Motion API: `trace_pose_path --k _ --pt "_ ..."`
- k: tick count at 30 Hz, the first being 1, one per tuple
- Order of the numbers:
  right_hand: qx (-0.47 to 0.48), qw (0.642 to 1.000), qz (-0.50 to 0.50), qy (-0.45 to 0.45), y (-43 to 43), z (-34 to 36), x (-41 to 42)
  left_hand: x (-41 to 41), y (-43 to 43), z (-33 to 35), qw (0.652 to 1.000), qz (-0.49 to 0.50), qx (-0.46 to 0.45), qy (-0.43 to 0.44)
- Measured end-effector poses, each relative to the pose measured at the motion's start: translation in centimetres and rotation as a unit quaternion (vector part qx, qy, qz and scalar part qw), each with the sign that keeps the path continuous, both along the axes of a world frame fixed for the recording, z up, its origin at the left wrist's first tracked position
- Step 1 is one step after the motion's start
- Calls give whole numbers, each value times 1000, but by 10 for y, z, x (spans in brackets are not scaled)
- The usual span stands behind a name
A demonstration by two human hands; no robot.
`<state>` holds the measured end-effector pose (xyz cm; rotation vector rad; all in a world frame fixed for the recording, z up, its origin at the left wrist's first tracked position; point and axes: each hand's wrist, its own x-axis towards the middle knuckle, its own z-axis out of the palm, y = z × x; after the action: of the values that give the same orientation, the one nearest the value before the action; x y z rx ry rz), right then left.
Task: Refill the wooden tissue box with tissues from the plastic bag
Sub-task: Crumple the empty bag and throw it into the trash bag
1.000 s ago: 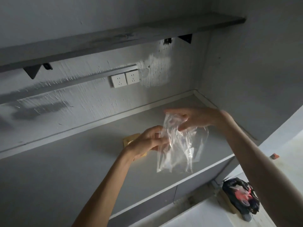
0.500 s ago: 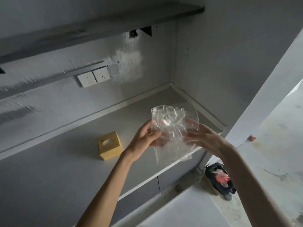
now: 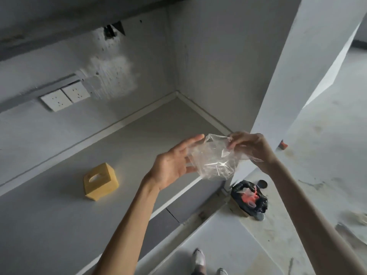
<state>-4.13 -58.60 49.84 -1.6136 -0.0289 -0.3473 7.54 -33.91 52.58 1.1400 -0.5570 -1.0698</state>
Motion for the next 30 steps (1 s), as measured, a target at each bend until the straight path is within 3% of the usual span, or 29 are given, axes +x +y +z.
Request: trace_pose_path --k 2,5,8,10,11,13,15,20,26,28,30 --pt "-48 997 -65 11 -26 -9 -8 4 -34 -9 998 -45 18 46" --pt "-136 973 -176 56 -57 -25 -21 5 -91 -29 992 -78 97 -25" --pt "-153 952 -246 102 -78 -52 -44 0 -144 -74 984 -107 120 -77" --pt "-89 965 -171 177 -97 -73 -70 -3 -169 -107 981 -121 118 -97" --pt "1 971 -112 210 -107 -84 -86 -5 -178 -124 981 -117 121 -93" --pt "238 941 -70 231 -125 -106 -116 -15 -190 -159 985 -109 118 -64" --pt "316 907 -119 251 -130 -145 -137 -30 -200 -203 985 -106 130 -47" --pt "283 890 -201 298 -97 -284 -144 -64 -235 -345 964 -53 186 -180" --pt "197 862 -395 249 -105 -467 -109 -73 -277 -511 946 -59 143 -287" --pt "191 858 -422 223 -120 -513 -101 -60 -287 -540 957 -91 137 -241" --pt "193 864 -422 194 -138 -549 -96 -45 -292 -561 978 -133 117 -107"
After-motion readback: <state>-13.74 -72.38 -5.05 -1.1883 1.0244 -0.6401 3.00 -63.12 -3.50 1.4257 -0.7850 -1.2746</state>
